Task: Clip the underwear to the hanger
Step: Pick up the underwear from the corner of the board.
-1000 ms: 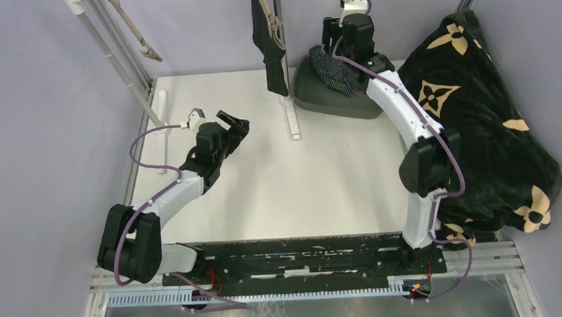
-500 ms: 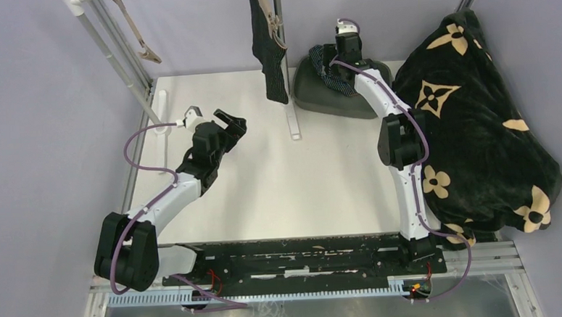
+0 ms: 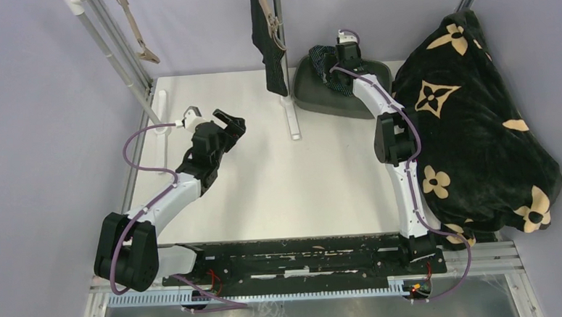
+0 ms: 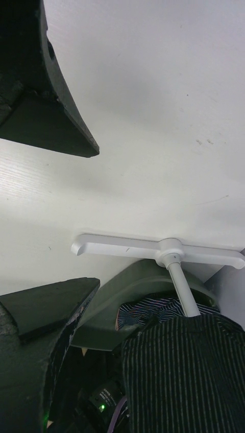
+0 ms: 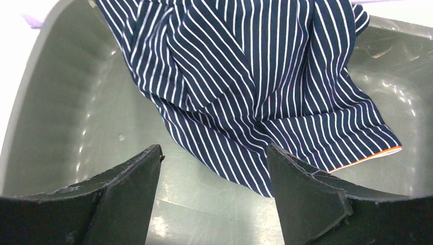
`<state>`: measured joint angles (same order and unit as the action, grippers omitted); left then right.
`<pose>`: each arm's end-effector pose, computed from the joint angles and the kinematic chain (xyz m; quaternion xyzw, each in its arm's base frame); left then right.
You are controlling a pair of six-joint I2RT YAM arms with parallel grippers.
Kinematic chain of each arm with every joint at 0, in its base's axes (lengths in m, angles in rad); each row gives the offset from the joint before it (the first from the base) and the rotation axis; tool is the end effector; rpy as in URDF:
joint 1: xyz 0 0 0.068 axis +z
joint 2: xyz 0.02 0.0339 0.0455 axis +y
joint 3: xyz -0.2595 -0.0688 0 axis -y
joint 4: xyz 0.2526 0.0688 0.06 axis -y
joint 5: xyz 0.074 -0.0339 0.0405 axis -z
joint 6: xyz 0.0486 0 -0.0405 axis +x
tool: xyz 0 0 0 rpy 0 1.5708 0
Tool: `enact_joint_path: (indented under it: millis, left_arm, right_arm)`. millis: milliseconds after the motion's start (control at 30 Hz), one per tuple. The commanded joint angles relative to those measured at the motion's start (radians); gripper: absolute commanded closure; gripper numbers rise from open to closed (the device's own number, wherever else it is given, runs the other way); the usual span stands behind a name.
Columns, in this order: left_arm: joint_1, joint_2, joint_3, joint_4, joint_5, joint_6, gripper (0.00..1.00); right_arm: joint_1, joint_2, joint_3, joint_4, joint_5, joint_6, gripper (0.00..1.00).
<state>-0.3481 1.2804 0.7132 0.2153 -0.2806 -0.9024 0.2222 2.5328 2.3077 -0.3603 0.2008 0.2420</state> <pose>0.2906 -0.0911 0.2354 -0.2991 0.7590 -0.2388 0.5267 0.5814 0.1214 0.1968 0.0561 0.8761 0.0223 0.4783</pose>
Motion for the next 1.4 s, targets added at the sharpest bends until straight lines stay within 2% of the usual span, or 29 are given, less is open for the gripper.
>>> enact_joint_path:
  millis: [0, 400, 633, 700, 833, 967, 1167, 1367]
  left_arm:
    - [0.0, -0.035, 0.001, 0.033, -0.034, 0.053, 0.07]
    - [0.001, -0.052, 0.0, 0.022, -0.054, 0.061, 0.07]
    - [0.0, -0.12, 0.02, -0.029, -0.134, 0.121, 0.07]
    - [0.0, -0.15, 0.034, -0.056, -0.18, 0.159, 0.07]
    - [0.001, -0.208, 0.061, -0.104, -0.261, 0.23, 0.07]
    - [0.0, -0.26, 0.077, -0.133, -0.281, 0.304, 0.07]
    - [0.0, -0.341, 0.068, -0.15, -0.286, 0.398, 0.07]
    - [0.0, -0.411, 0.067, -0.144, -0.337, 0.461, 0.07]
  right_arm:
    - [-0.012, 0.019, 0.057, 0.033, 0.003, 0.017, 0.17]
    - [-0.032, 0.105, 0.122, -0.018, 0.005, 0.056, 0.18]
    - [-0.043, 0.131, 0.153, -0.038, 0.001, 0.081, 0.23]
    - [-0.046, 0.14, 0.167, -0.043, 0.0, 0.085, 0.29]
    - [-0.051, 0.131, 0.159, -0.037, 0.007, 0.101, 0.63]
    - [-0.05, 0.058, 0.063, 0.032, 0.012, 0.115, 0.98]
    - [-0.05, -0.184, -0.18, 0.211, 0.003, 0.134, 0.99]
    - [-0.051, -0.359, -0.22, 0.219, -0.028, 0.136, 0.99]
